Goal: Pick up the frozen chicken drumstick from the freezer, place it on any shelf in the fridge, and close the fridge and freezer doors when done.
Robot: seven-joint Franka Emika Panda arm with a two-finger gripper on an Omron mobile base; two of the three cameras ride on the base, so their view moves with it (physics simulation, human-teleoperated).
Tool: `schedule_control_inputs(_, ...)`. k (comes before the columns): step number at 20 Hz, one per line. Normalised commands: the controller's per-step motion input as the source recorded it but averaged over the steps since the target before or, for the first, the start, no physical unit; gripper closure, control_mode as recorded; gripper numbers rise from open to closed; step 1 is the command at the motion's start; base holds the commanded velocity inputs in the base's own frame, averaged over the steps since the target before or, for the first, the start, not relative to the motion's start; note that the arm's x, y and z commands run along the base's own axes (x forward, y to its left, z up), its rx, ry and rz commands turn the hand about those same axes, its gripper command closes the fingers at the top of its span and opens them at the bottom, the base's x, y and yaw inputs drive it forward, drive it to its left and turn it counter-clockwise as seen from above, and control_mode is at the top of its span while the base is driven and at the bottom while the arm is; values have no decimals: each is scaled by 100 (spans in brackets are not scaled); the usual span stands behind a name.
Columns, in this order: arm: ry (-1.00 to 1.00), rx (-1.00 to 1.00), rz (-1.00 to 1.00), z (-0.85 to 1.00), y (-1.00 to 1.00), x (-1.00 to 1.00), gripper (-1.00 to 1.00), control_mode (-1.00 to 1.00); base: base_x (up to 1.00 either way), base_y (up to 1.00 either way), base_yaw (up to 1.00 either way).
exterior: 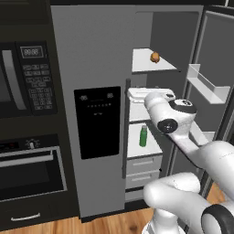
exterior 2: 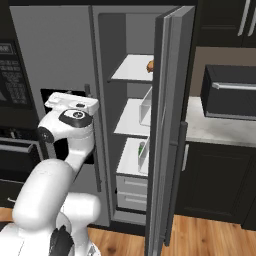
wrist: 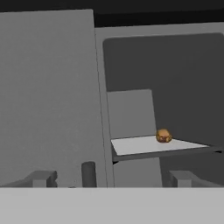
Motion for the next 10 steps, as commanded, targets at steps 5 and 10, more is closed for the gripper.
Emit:
schedule_control_inputs(5, 15, 0, 0, 100, 0, -100, -100, -100, 0, 0, 0)
schedule_control_inputs(10, 26, 2, 1, 100, 0, -100, -100, -100, 0, 0, 0)
